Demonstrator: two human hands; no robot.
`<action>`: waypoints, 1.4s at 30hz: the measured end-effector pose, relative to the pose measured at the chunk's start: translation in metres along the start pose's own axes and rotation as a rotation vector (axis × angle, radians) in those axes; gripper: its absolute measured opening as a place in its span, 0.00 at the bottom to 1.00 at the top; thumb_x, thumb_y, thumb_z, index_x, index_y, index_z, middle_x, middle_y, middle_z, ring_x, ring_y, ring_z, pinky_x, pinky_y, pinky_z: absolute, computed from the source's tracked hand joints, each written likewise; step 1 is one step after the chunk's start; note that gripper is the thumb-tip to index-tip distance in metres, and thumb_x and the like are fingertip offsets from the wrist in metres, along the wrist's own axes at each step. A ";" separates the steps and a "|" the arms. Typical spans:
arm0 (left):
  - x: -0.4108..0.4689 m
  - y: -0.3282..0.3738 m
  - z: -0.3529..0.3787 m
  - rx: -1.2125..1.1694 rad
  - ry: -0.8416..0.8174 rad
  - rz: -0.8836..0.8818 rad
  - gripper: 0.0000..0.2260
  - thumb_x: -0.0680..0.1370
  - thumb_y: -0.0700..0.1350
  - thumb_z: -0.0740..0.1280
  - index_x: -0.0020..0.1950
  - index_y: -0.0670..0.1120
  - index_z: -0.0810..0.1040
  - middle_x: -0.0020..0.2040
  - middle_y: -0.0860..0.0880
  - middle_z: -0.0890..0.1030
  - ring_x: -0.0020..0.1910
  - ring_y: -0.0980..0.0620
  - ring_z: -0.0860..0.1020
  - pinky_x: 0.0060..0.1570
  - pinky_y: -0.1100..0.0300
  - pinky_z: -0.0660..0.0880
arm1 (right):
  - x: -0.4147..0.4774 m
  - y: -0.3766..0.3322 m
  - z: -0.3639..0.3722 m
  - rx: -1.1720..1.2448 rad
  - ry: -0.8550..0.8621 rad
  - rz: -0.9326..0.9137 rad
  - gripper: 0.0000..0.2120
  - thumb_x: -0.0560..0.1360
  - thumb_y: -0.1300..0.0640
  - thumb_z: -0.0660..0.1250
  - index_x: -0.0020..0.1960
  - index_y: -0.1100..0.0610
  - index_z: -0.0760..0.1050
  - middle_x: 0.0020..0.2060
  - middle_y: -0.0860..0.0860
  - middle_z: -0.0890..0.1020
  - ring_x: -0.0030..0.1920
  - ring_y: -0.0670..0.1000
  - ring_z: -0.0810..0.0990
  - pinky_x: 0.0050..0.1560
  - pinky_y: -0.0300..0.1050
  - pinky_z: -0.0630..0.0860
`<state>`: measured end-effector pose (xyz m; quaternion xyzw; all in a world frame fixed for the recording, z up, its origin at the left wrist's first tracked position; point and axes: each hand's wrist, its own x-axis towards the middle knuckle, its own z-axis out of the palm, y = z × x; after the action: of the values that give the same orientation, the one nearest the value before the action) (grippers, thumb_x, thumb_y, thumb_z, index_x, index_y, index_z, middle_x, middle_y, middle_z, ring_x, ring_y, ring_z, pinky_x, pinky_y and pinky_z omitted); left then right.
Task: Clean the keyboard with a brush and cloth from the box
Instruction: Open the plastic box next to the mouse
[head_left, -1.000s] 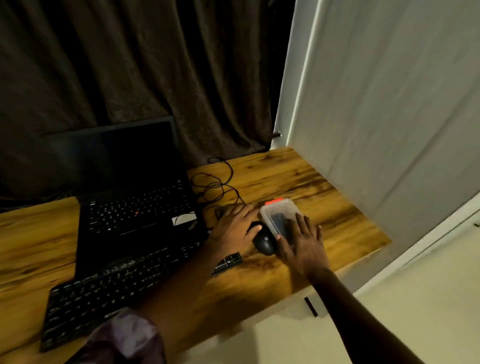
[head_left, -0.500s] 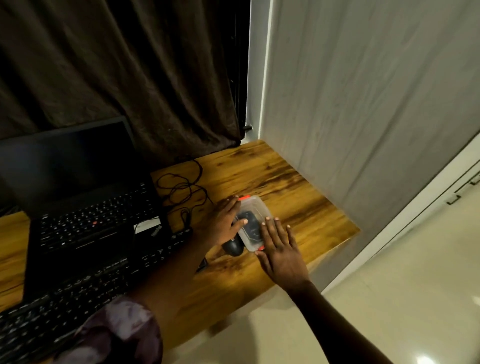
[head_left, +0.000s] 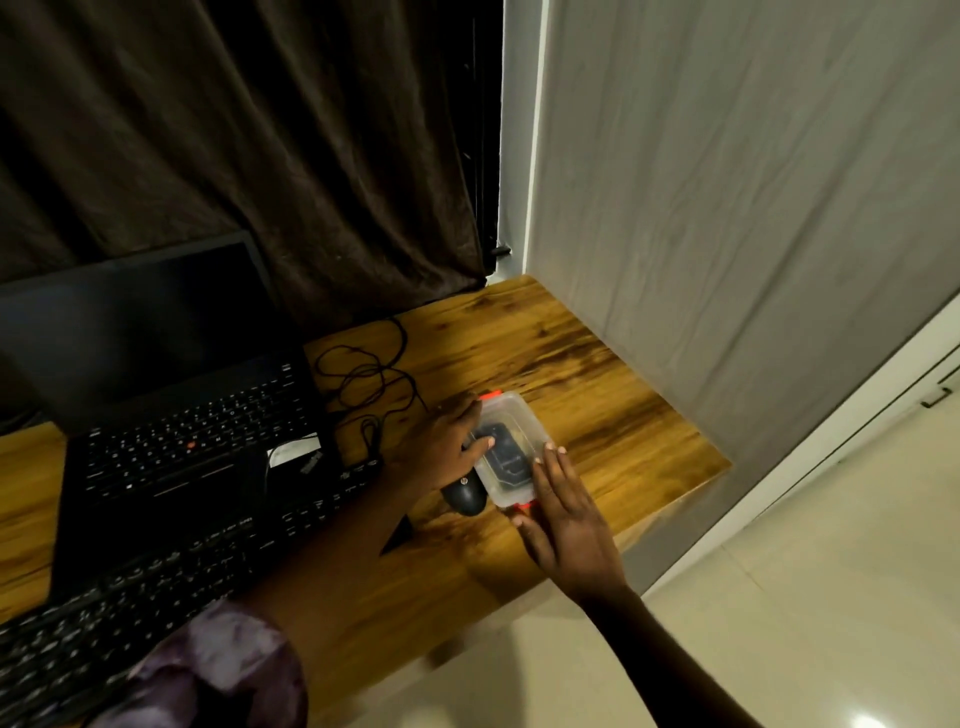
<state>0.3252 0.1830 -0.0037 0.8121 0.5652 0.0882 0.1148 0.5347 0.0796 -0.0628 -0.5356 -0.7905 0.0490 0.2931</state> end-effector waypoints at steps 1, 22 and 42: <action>0.000 0.002 -0.001 -0.042 0.015 -0.013 0.28 0.83 0.56 0.59 0.79 0.44 0.61 0.79 0.47 0.61 0.76 0.45 0.62 0.71 0.54 0.62 | 0.000 -0.001 -0.002 0.083 0.018 0.082 0.37 0.81 0.40 0.61 0.81 0.58 0.54 0.81 0.55 0.52 0.81 0.53 0.48 0.78 0.52 0.56; 0.059 -0.004 -0.007 -0.539 0.017 -0.531 0.13 0.80 0.50 0.65 0.48 0.41 0.83 0.44 0.43 0.84 0.44 0.46 0.82 0.38 0.60 0.73 | 0.028 -0.031 -0.011 0.002 -0.173 0.550 0.69 0.58 0.17 0.60 0.81 0.60 0.42 0.81 0.56 0.51 0.80 0.55 0.51 0.79 0.51 0.52; 0.049 -0.004 -0.016 -1.357 0.117 -0.875 0.16 0.84 0.52 0.56 0.54 0.41 0.75 0.52 0.43 0.77 0.44 0.47 0.75 0.39 0.55 0.72 | 0.046 -0.025 -0.012 0.025 -0.095 0.361 0.48 0.61 0.27 0.67 0.75 0.50 0.63 0.69 0.54 0.68 0.67 0.55 0.68 0.63 0.52 0.75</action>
<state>0.3345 0.2319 0.0114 0.2647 0.6602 0.4013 0.5771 0.5089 0.1066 -0.0239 -0.6621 -0.6937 0.1360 0.2486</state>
